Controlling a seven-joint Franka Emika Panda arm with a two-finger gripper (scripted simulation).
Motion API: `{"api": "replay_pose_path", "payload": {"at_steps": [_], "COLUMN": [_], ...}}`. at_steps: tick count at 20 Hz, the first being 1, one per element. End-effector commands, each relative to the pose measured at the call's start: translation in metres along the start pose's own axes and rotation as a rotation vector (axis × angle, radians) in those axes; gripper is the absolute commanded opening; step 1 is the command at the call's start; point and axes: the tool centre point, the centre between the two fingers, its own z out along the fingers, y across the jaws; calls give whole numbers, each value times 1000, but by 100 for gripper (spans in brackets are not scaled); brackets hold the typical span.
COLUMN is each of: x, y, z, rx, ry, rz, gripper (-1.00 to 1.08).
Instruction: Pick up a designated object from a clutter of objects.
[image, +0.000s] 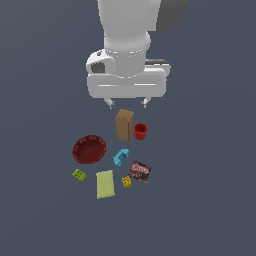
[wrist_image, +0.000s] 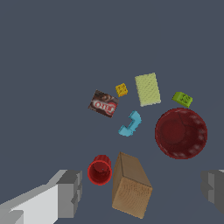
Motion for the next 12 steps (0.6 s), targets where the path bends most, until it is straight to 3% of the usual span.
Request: {"api": "replay_pose_path", "payload": {"at_steps": [1,12], "x": [0,-7], "y": [0,24], "z": [0,7], "rx": [0,21], "ry": [0,-23], "rz": [0,46], "gripper": [100,100]}}
